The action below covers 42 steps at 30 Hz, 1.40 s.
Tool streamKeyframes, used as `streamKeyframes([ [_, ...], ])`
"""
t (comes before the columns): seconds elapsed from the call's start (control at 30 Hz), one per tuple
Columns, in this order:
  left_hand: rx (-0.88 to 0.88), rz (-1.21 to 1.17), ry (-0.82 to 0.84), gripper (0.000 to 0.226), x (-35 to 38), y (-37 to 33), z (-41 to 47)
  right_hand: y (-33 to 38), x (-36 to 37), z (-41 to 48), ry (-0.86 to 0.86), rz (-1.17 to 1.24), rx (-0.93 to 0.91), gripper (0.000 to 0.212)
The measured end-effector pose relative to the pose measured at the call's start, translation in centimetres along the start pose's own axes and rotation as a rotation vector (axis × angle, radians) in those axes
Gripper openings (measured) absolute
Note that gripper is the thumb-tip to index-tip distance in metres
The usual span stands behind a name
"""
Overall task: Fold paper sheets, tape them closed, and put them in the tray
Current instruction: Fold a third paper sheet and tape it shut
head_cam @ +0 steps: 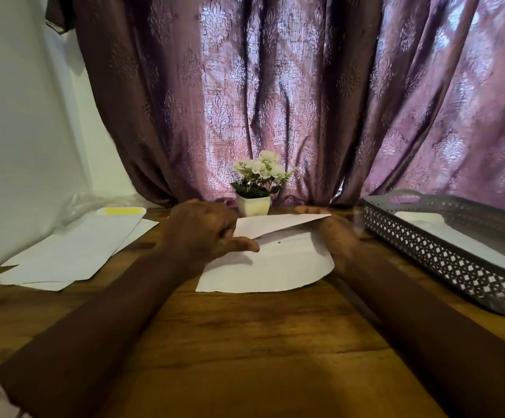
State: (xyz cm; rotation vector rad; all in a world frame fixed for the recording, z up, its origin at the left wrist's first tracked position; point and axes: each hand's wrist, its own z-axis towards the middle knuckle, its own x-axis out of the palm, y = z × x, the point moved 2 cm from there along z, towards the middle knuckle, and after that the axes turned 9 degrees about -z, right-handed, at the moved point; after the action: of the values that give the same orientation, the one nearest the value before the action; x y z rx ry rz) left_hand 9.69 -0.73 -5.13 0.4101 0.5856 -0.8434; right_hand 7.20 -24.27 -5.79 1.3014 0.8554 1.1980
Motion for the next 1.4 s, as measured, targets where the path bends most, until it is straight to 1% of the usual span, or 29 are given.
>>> streamKeyframes([
  [0.03,-0.027,-0.057,0.004,0.06,0.2,-0.2,-0.1,-0.1,0.1,-0.2,-0.007,-0.042,0.011,0.025],
  [0.07,-0.062,-0.127,-0.011,0.059,0.4,-0.3,-0.2,-0.1,0.4,-0.4,-0.022,-0.096,0.019,0.025],
  [0.1,-0.098,-0.178,-0.04,0.056,0.6,-0.3,-0.3,-0.3,0.7,-0.6,0.026,-0.098,0.048,0.03],
  [0.2,-0.179,-0.142,-0.117,0.043,1.4,-0.4,-0.5,-0.8,2.2,-1.6,0.225,-0.049,0.128,0.062],
  [0.23,-0.205,-0.142,-0.123,0.037,1.7,-0.3,-0.5,-1.0,2.6,-1.6,0.251,-0.045,0.116,0.065],
  [0.3,-0.249,-0.193,-0.102,0.033,2.1,-0.3,-0.5,-1.6,3.0,-1.4,0.291,-0.062,0.076,0.053],
  [0.37,-0.266,-0.208,-0.053,0.037,2.5,-0.2,-0.6,-1.9,3.4,-1.8,0.346,-0.092,0.027,0.035],
  [0.4,-0.258,-0.208,-0.029,0.039,2.7,-0.2,-0.6,-2.1,3.6,-1.7,0.347,-0.104,-0.002,0.032],
  [0.5,-0.234,-0.216,0.015,0.042,2.9,-0.4,-0.5,-2.5,3.6,-1.8,0.295,-0.154,-0.085,0.034],
  [0.57,-0.25,-0.225,0.024,0.043,2.9,-0.5,-0.4,-2.7,3.7,-1.6,0.266,-0.159,-0.131,0.027],
  [0.67,-0.275,-0.262,0.017,0.042,2.6,-0.2,-0.2,-2.7,3.7,-1.0,0.168,-0.156,-0.177,0.015],
  [0.73,-0.311,-0.303,-0.005,0.042,2.3,0.4,-0.2,-2.3,3.1,-0.7,0.104,-0.107,-0.164,0.015],
  [0.8,-0.336,-0.346,-0.041,0.038,2.0,1.3,-0.4,-1.6,2.1,-0.6,0.05,-0.086,-0.156,0.014],
  [0.87,-0.354,-0.346,-0.057,0.028,1.8,2.3,-0.6,-1.0,1.1,-0.6,-0.007,-0.125,-0.17,0.013],
  [0.93,-0.371,-0.332,-0.074,0.029,1.6,2.7,-0.8,-0.9,0.4,-0.1,-0.078,-0.137,-0.147,0.016],
  [1.0,-0.367,-0.305,-0.12,0.028,1.3,2.7,-0.9,-1.0,0.1,0.3,-0.104,-0.152,-0.049,0.021],
  [1.1,-0.368,-0.24,-0.216,0.02,0.5,2.3,-1.0,-1.1,0.0,0.3,-0.081,-0.134,0.081,0.038],
  [1.17,-0.362,-0.197,-0.282,0.016,0.0,1.8,-1.0,-0.9,0.1,0.3,-0.057,-0.119,0.099,0.05],
  [1.23,-0.34,-0.142,-0.326,0.012,-0.5,1.1,-0.9,-0.9,0.1,0.3,0.0,-0.038,0.138,0.059],
  [1.3,-0.313,-0.12,-0.319,0.011,-0.8,0.4,-0.8,-1.1,0.2,0.3,0.08,0.035,0.183,0.066],
  [1.4,-0.221,-0.088,-0.235,0.014,-0.8,-0.3,-0.5,-1.3,0.1,0.1,0.158,0.09,0.201,0.066],
])
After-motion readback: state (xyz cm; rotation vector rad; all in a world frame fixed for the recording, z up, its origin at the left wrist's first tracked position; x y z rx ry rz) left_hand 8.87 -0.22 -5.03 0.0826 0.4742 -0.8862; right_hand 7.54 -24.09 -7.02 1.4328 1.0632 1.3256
